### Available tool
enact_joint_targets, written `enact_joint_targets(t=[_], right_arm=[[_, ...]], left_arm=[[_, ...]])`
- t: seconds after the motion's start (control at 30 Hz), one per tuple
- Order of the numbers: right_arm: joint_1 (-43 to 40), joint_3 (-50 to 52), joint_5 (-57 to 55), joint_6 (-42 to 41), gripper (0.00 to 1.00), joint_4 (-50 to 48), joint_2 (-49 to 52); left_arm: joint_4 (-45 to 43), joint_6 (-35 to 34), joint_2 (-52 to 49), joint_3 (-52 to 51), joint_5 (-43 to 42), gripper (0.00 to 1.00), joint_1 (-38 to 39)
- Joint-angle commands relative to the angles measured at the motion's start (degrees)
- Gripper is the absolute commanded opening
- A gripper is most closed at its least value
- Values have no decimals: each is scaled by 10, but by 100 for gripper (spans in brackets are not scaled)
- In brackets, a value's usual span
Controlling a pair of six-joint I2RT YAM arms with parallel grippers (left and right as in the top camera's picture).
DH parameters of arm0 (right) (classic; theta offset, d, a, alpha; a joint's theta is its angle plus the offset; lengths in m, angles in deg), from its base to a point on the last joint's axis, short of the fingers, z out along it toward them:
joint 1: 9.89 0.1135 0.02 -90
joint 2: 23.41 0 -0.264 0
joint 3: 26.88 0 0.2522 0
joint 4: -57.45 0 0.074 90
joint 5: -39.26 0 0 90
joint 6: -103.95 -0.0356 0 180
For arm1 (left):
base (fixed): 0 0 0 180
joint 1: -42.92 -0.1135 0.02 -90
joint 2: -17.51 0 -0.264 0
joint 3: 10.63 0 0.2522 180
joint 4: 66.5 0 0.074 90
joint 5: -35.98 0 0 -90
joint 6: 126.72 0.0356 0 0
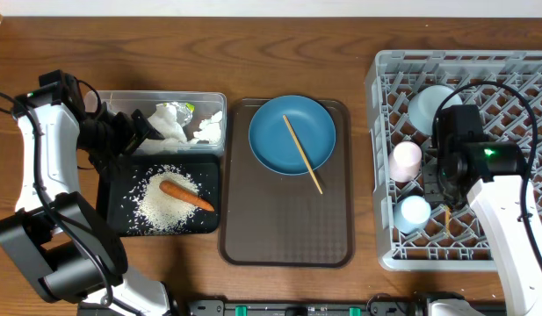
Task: Sort waste into correct bins and load items into the dishwasher rack
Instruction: 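Lower the chopstick into the rack and release it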
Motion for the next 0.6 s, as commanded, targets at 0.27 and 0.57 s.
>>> enact_joint_targets(t=[0.27,0.57], right_arm=[[-4,4,-7,-14,37,-4,-6],[-2,0,57,-58,37,-23,-6]], left_arm=[[4,3,9,10,5,98,-1],[4,3,9,10,5,98,-1]])
